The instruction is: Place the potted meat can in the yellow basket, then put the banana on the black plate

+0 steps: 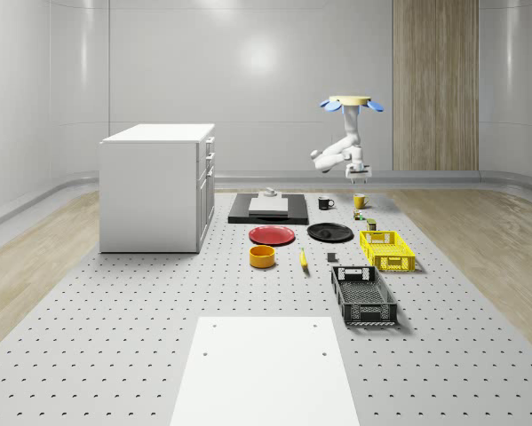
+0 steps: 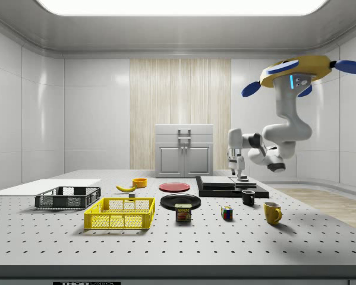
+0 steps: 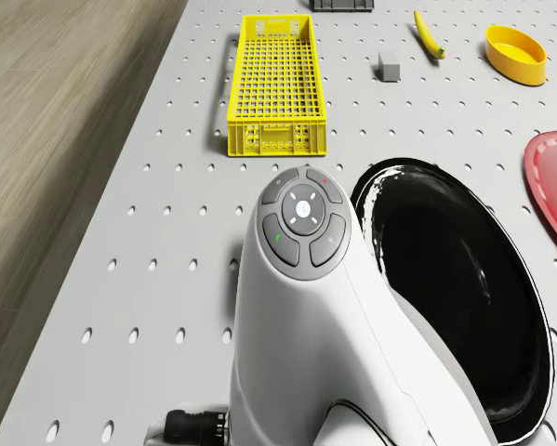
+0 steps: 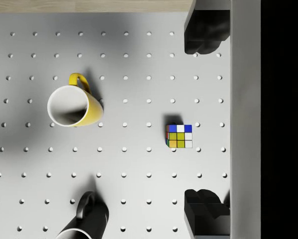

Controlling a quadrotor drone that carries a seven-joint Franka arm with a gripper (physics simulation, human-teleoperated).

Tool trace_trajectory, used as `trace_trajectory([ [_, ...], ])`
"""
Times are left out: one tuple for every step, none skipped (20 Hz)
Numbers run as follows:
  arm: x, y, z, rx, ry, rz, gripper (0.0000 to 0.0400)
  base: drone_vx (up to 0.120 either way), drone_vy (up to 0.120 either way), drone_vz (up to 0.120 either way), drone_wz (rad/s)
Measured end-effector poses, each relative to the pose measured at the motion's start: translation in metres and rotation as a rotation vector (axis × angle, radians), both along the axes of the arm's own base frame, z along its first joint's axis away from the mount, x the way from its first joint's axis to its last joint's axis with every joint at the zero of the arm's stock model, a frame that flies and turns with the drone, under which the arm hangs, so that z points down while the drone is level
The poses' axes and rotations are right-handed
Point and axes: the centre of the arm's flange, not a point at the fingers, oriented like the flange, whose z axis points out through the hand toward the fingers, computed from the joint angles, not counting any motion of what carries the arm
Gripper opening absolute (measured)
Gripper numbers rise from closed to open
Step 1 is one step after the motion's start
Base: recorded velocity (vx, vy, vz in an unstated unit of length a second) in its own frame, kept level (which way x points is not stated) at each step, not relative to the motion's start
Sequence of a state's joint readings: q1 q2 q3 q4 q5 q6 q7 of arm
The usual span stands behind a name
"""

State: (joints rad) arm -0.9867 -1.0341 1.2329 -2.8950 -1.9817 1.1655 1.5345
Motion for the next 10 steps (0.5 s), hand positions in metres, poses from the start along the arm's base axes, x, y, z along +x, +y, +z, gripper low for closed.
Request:
trace_trajectory([
  [0.0,-0.0009,-0.0001,-0.009,0.0,0.0,0.04,0.12,0.0,-0.12,0.0],
  [0.0,-0.0016,-0.0001,-0.017,0.001,0.0,0.04,0.12,0.0,-0.12,0.0],
  [0.0,-0.0023,-0.0002,-0.023,0.001,-0.001,0.04,0.12,0.0,-0.04,0.0],
  [0.0,-0.0028,-0.0002,-0.028,0.001,-0.001,0.04,0.12,0.04,0.0,0.0],
  [0.0,-0.0032,-0.0003,-0.033,0.001,-0.001,0.04,0.12,0.12,0.0,0.0],
  [0.0,-0.0036,-0.0003,-0.036,0.001,-0.001,0.04,0.12,0.12,0.0,0.0],
  [0.0,-0.0039,-0.0003,-0.04,0.002,-0.001,0.04,0.12,0.12,0.0,0.0],
  [0.0,-0.0041,-0.0003,-0.042,0.002,-0.001,0.04,0.12,0.0,0.0,0.0],
  [0.0,-0.0044,-0.0003,-0.044,0.002,-0.001,0.04,0.12,0.0,-0.08,0.0],
  [0.0,-0.0045,-0.0003,-0.046,0.002,-0.001,0.04,0.12,0.0,-0.12,0.0],
])
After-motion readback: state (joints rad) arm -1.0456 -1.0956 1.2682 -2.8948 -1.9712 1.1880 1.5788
